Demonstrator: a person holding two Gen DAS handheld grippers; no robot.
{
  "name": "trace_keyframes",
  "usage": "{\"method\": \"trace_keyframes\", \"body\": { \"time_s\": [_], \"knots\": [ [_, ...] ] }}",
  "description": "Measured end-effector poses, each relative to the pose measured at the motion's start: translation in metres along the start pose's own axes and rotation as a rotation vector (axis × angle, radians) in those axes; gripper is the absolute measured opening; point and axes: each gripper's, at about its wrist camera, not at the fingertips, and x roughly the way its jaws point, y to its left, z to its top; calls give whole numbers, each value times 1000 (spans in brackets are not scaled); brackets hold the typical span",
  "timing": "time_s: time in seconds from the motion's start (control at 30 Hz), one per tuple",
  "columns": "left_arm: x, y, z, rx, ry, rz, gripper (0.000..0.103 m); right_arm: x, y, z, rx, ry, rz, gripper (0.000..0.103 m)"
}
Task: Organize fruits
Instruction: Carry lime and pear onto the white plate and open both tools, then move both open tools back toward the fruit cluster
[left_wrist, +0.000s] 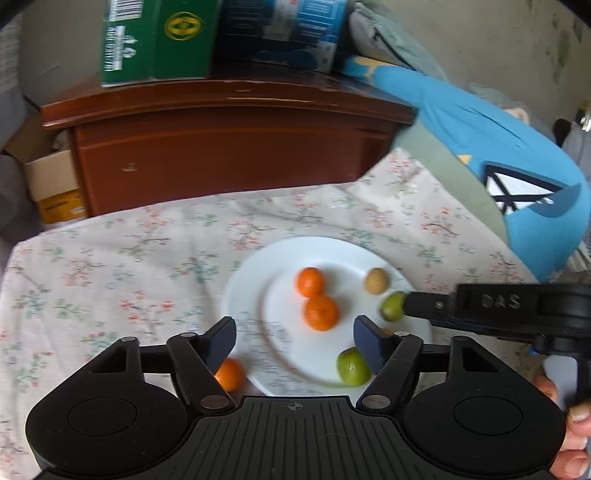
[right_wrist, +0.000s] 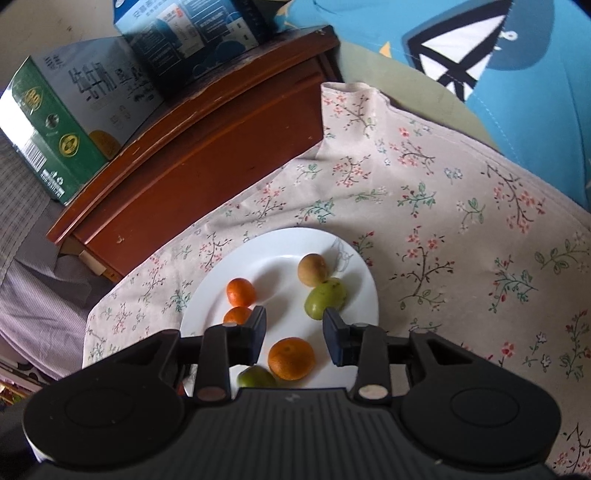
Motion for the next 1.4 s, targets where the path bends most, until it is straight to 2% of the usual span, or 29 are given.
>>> {"method": "trace_keyframes", "body": {
  "time_s": [0.17,0.33,0.4,0.53,0.73,0.87,1.0,1.23,1.4],
  "knots": [
    [-10,18,6,-15,8,48,74,0,7,-4,-36,9,24,36],
    [-23,32,11,-14,8,48,75,-2,23,-11,-129,-6,36,36],
    [-30,37,13,-2,7,62,82,-3,29,-15,-163,-8,57,37],
    [-37,51,14,31,19,120,84,-6,39,-21,-212,4,111,37],
    [-30,75,12,-19,98,140,86,-5,57,-37,-300,34,145,37],
    [-24,82,6,14,139,176,90,-4,63,-45,-329,63,183,37],
    [-21,86,-4,45,145,218,90,-3,70,-55,-364,88,224,37],
    [-14,98,-12,2,197,254,90,0,85,-75,-451,138,279,37],
    [-8,102,-17,-11,222,244,90,4,90,-86,-487,155,282,37]
  ]
}}
